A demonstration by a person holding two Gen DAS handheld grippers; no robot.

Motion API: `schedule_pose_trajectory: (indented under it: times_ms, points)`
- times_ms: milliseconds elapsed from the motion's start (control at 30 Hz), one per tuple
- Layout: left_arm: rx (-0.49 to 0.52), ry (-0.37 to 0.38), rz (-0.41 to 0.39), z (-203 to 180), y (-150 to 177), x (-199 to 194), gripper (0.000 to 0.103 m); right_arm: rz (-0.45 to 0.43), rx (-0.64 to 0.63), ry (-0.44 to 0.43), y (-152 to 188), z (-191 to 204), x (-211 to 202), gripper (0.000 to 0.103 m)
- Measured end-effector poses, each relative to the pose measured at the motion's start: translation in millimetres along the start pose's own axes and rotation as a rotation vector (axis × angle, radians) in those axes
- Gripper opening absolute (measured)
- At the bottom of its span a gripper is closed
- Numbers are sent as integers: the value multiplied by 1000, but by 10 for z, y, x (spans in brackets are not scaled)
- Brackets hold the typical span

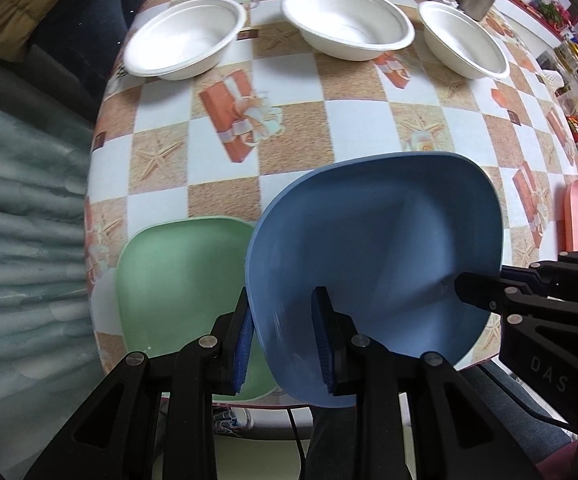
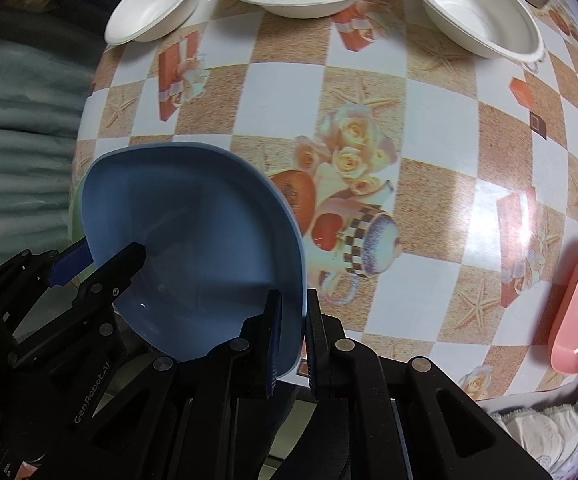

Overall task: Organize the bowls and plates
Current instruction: 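Lift the blue plate with both tools and carry it over the green plate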

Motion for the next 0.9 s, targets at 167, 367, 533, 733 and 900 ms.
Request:
schedule_pose_trajectory:
  times_ms: [167,367,533,733,900]
  points:
    - [-30,-15,-10,164,0,-30,31,0,-36,1,-65,236,-23,13]
    - [-68,-41,-22,420,31,-93,31,13,-104,-12,-151,593,32,13]
    - [-75,-82,-32,626,47,-127,31,32,-164,-17,-232,921,144,13]
    - [-110,-96,-15,883,78,-85,31,62,-210,-34,-308,1221,242,13]
    - [-115,-109,-6,1018,111,-8,31,102,-222,-45,-375,1408,389,13]
Point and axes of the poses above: each gripper's, at about its wrist camera, not at the fingertips, and x roughly the way its jaws point, z to its left, y to its underside, the point moved 2 cm from there along x, roughly the way its jaws point, and after that the axes turned 9 degrees about y, right-handed, at the moved point
